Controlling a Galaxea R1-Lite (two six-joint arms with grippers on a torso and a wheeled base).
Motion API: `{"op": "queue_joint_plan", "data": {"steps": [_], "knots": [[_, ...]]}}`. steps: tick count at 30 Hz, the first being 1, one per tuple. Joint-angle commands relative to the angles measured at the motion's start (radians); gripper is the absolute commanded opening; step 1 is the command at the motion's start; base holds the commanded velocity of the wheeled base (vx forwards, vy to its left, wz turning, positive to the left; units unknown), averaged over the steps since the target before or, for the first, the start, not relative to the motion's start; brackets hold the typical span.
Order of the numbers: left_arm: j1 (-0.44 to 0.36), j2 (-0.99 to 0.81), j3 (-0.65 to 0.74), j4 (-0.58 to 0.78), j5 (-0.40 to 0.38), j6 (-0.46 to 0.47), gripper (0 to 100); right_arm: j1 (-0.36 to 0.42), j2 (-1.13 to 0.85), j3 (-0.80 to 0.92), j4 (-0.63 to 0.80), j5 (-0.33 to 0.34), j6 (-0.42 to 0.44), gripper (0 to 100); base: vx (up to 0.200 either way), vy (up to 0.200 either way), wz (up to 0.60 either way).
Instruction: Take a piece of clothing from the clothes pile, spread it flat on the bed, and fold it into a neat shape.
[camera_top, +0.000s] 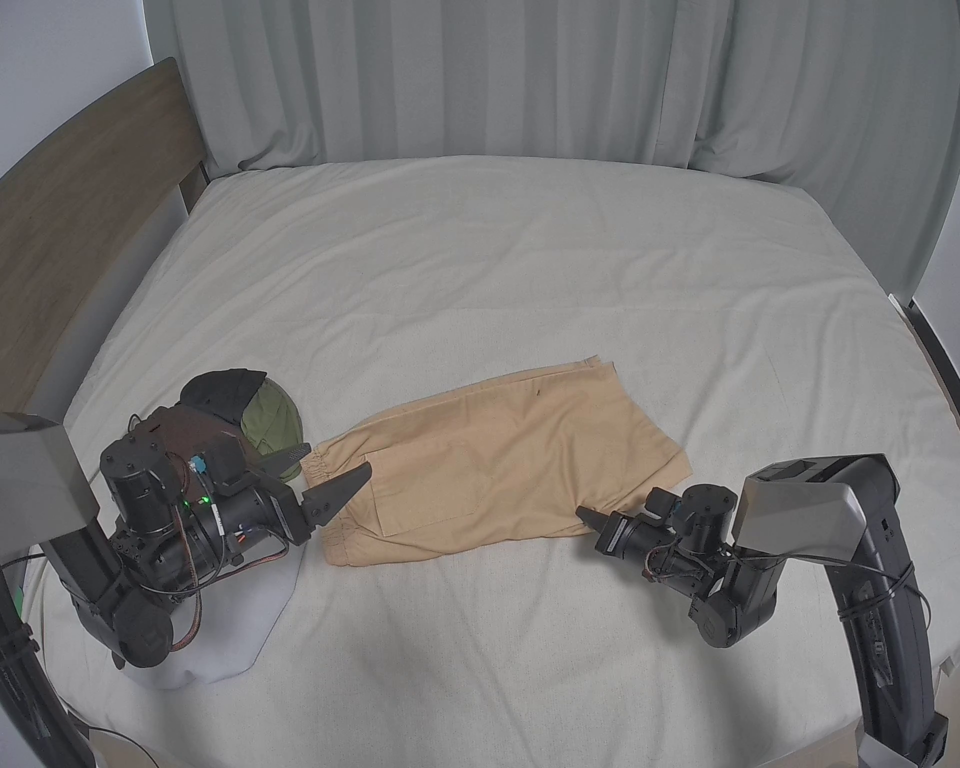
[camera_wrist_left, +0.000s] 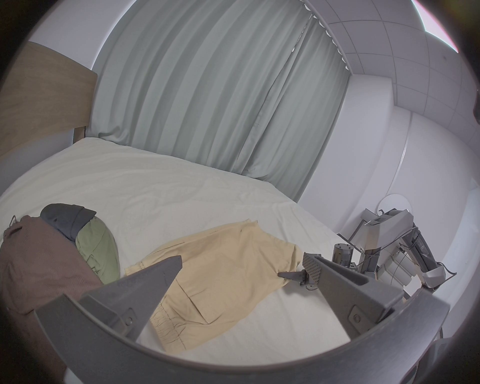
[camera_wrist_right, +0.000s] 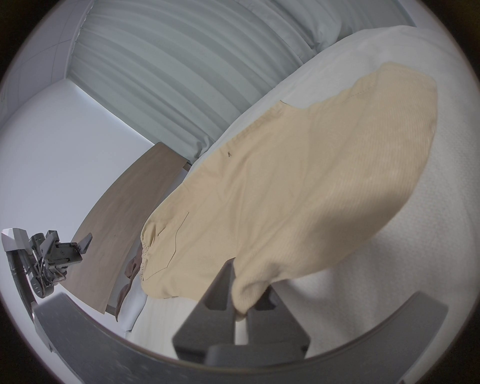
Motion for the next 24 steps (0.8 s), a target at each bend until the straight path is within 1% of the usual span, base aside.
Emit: {"op": "queue_joint_plan", "data": {"steps": [1,4,18,24], "knots": [[-0.015,-0.011,-0.023,-0.001,-0.002,0.0,100,0.006,-0.043,0.046,-0.003,0.001,-0.001,0,0.0,0.0,0.0],[-0.015,-0.014,-0.028,-0.001,-0.001,-0.006,100,0.008,-0.061,0.069,-0.001,0.001,-0.001,0,0.0,0.0,0.0],[-0.026,-0.02,-0.022,-0.001,0.001,-0.01,100,0.023,-0.171,0.286,-0.003,-0.001,-0.01,0,0.0,0.0,0.0],[-0.026,-0.018,-0.019,-0.001,0.001,-0.009,100,0.022,-0.198,0.388,-0.004,-0.001,-0.051,0,0.0,0.0,0.0]]}}
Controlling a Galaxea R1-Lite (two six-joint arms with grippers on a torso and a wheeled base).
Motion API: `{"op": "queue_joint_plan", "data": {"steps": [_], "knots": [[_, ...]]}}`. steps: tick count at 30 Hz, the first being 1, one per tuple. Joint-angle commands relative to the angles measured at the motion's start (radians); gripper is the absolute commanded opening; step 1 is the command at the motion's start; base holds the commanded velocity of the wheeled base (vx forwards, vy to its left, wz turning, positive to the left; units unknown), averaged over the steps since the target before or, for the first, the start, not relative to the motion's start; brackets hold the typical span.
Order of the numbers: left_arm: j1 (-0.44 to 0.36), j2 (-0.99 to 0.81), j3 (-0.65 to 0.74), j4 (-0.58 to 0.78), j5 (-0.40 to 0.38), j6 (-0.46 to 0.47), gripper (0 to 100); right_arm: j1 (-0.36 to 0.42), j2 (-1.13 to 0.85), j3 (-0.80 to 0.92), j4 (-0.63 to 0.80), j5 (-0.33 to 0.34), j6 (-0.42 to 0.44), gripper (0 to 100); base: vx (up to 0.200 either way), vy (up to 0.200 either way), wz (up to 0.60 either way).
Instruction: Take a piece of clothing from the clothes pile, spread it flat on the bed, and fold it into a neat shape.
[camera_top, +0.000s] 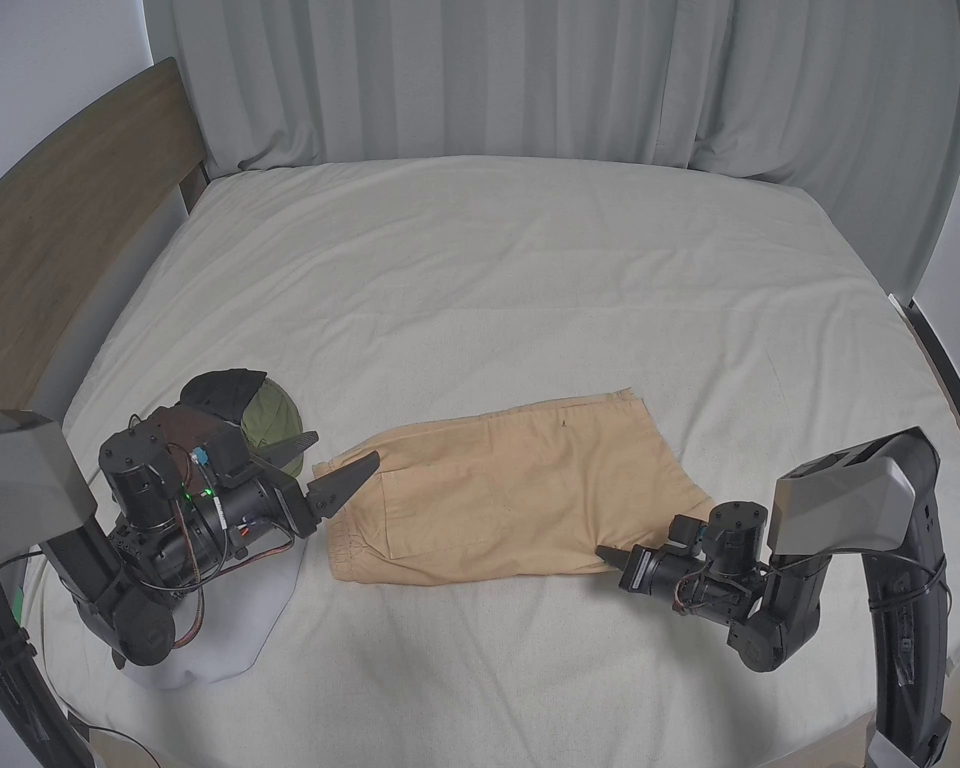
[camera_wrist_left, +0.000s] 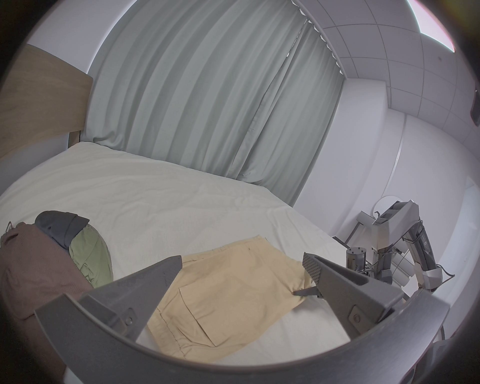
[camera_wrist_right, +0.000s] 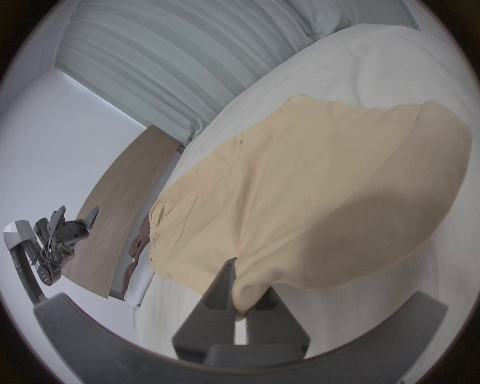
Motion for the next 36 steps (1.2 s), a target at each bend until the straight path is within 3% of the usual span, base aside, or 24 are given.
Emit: {"op": "queue_joint_plan", "data": {"steps": [1,20,34,35,36], "knots": [[-0.002,0.003,0.001,-0.001,0.0,0.001,100,0.0,-0.047,0.085,0.001,0.001,-0.023,0,0.0,0.0,0.0],[-0.002,0.007,0.004,-0.001,0.0,0.007,100,-0.003,-0.102,0.428,-0.001,0.001,-0.102,0,0.0,0.0,0.0],[-0.001,0.012,0.003,-0.001,-0.002,0.005,100,0.0,-0.09,0.427,-0.001,-0.035,-0.1,0,0.0,0.0,0.0],[-0.001,0.012,0.003,-0.001,-0.002,0.005,100,0.0,-0.091,0.427,-0.001,-0.035,-0.1,100,0.0,0.0,0.0],[-0.001,0.012,0.003,-0.001,-0.002,0.005,100,0.002,-0.094,0.43,-0.001,-0.035,-0.1,100,0.0,0.0,0.0]]}}
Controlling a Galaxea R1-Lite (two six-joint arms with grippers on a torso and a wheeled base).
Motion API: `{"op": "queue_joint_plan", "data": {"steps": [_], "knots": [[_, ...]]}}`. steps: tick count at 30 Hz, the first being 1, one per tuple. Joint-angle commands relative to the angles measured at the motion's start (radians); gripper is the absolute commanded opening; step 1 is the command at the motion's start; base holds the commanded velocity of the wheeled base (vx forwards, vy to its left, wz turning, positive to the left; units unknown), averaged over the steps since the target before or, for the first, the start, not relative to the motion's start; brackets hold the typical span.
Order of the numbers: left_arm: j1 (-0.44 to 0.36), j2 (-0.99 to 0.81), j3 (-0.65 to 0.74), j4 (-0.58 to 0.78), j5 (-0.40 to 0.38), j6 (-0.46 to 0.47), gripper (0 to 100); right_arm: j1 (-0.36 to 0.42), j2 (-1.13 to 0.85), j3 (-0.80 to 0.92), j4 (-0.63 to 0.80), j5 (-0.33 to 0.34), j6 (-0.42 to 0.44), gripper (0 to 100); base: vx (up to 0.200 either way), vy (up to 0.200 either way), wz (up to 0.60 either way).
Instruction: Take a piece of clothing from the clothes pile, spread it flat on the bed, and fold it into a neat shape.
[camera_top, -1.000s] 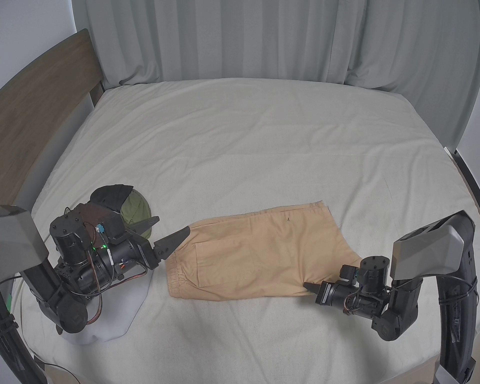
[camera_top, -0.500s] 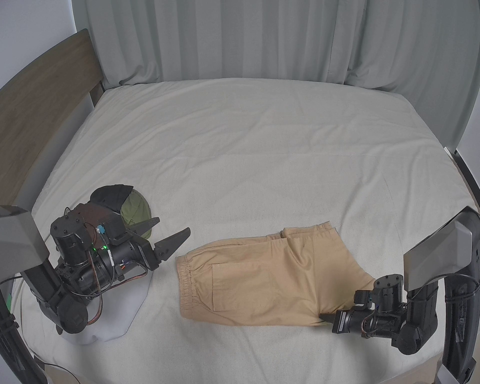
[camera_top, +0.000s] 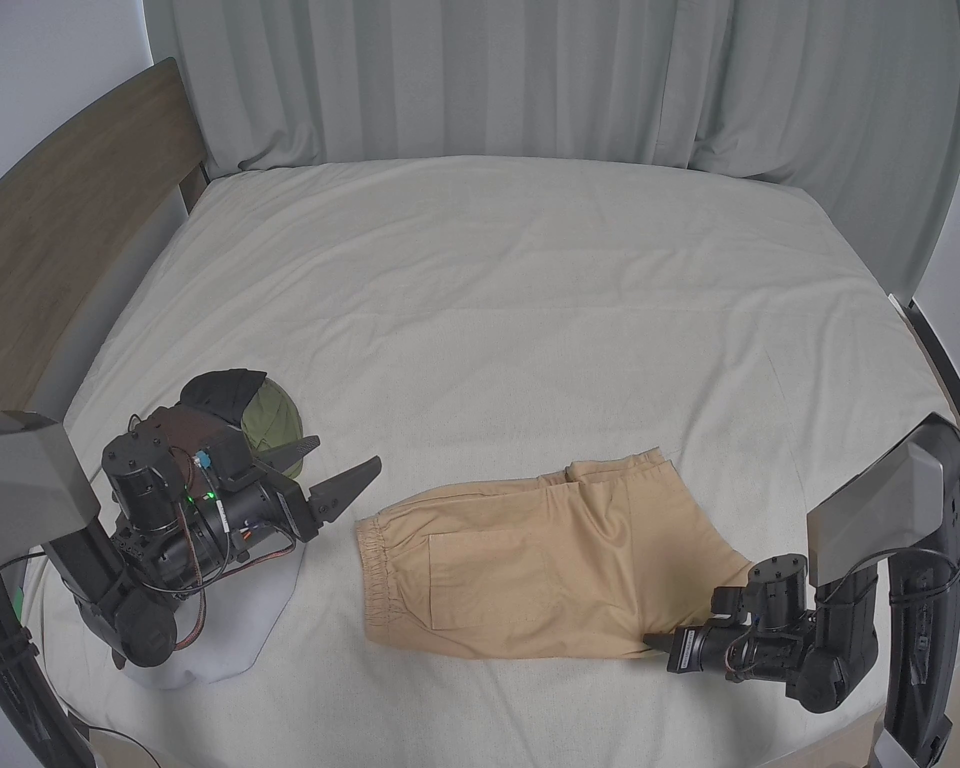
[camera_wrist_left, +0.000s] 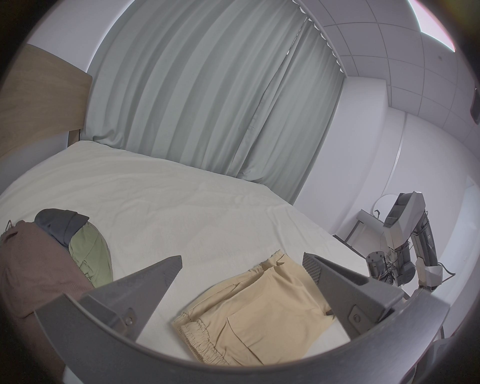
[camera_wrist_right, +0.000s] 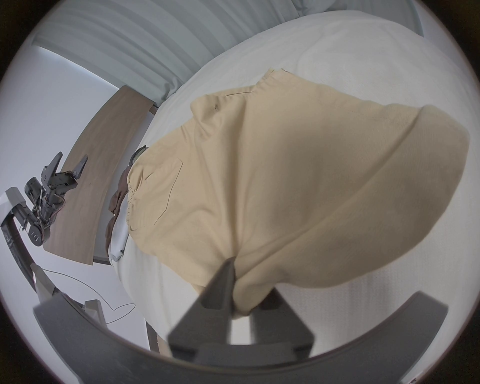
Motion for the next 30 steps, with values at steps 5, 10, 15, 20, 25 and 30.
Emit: {"op": "queue_joint_plan", "data": {"steps": [5,10,15,20,25,30], "knots": [[0.001,0.002,-0.002,-0.001,0.001,-0.001,100,0.009,-0.047,0.069,0.001,0.011,-0.002,100,0.0,0.0,0.0],[0.006,0.002,-0.002,-0.001,-0.001,-0.003,100,0.042,-0.179,0.149,0.007,0.08,-0.007,100,0.0,0.0,0.0],[0.006,-0.001,0.0,-0.001,0.001,-0.001,100,0.048,-0.311,0.149,0.005,0.135,-0.008,100,0.0,0.0,0.0],[0.006,0.0,0.0,-0.001,0.001,-0.001,100,0.047,-0.372,0.149,0.001,0.2,-0.011,100,0.0,0.0,0.0],[0.003,0.007,0.003,-0.001,0.001,-0.003,100,0.038,-0.41,0.139,0.001,0.259,-0.01,100,0.0,0.0,0.0],[0.006,0.017,0.007,-0.001,-0.001,-0.004,100,-0.008,-0.438,0.018,0.001,0.27,-0.004,100,0.0,0.0,0.0]]}}
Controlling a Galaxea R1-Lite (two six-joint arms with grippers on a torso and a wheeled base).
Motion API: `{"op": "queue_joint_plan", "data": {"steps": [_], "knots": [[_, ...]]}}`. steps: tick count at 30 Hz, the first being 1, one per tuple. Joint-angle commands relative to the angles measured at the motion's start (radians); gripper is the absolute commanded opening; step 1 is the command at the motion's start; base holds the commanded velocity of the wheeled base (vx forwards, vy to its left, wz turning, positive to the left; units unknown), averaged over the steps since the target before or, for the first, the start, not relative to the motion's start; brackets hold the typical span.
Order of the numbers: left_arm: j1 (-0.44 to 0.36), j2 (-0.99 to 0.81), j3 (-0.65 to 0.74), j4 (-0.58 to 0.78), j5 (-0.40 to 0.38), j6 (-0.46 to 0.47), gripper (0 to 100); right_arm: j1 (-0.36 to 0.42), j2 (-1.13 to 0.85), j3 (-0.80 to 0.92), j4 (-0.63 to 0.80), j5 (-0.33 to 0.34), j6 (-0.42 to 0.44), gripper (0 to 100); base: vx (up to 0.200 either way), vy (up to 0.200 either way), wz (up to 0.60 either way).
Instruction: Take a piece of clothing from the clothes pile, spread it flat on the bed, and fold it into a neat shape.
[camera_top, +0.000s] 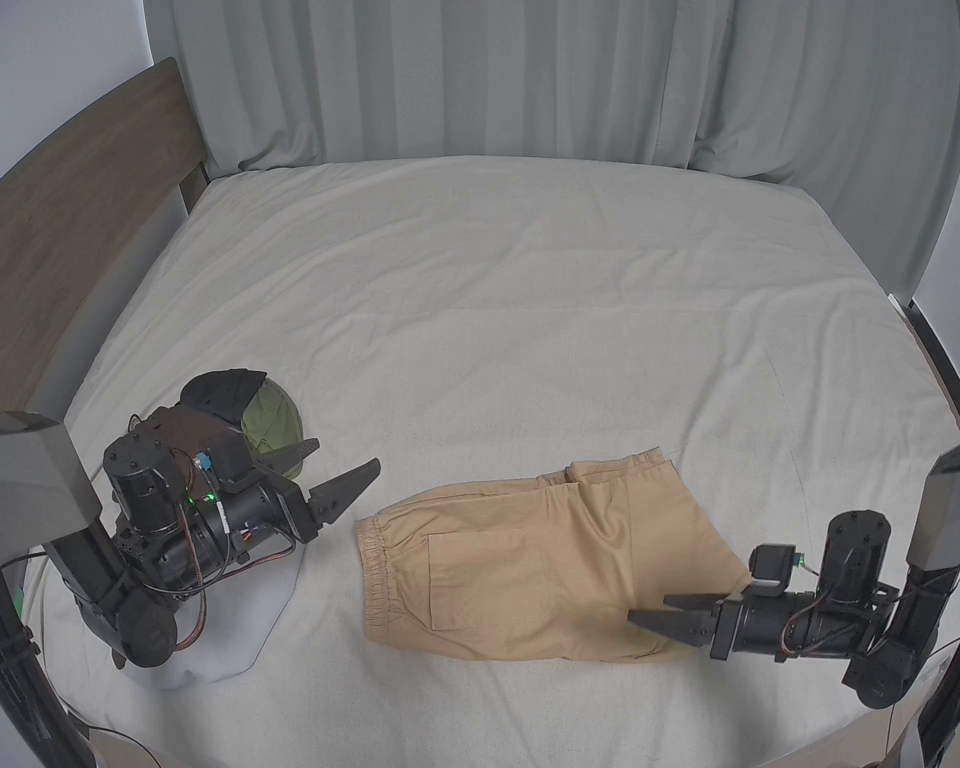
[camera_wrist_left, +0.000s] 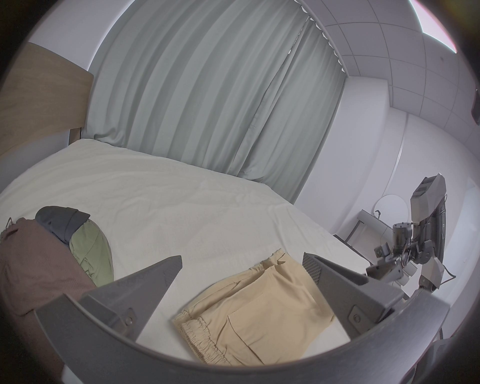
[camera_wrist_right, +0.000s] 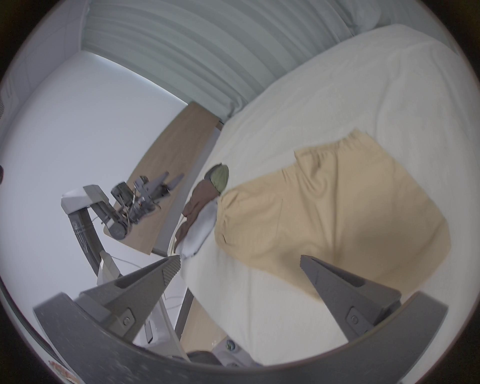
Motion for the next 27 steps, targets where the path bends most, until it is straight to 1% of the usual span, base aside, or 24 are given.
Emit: {"op": "queue_joint_plan", "data": {"steps": [1,4,7,9,12,16,23,27], "knots": [[0.0,0.009,0.008,-0.001,-0.003,-0.001,100,-0.042,-0.048,-0.097,-0.002,0.01,0.004,100,0.0,0.0,0.0],[-0.003,0.005,0.013,-0.001,-0.007,0.0,100,-0.063,-0.054,-0.134,-0.002,0.036,0.003,100,0.0,0.0,0.0],[-0.002,0.006,0.011,-0.001,-0.009,-0.001,100,-0.073,-0.064,-0.146,-0.003,0.044,0.001,100,0.0,0.0,0.0],[0.0,0.009,0.016,-0.001,-0.01,-0.001,100,-0.114,-0.083,-0.178,-0.002,0.058,-0.003,100,0.0,0.0,0.0],[0.0,0.023,0.025,-0.001,-0.021,0.0,100,-0.145,-0.087,-0.187,-0.002,0.065,-0.005,100,0.0,0.0,0.0],[-0.009,0.059,0.036,-0.001,-0.029,0.002,100,-0.146,-0.083,-0.184,-0.002,0.065,-0.003,100,0.0,0.0,0.0],[-0.003,0.112,0.033,-0.001,-0.029,-0.007,100,-0.143,-0.081,-0.195,-0.002,0.064,-0.003,100,0.0,0.0,0.0],[-0.006,0.146,0.027,-0.001,-0.027,-0.064,100,-0.145,-0.075,-0.193,-0.002,0.064,-0.005,100,0.0,0.0,0.0]]}}
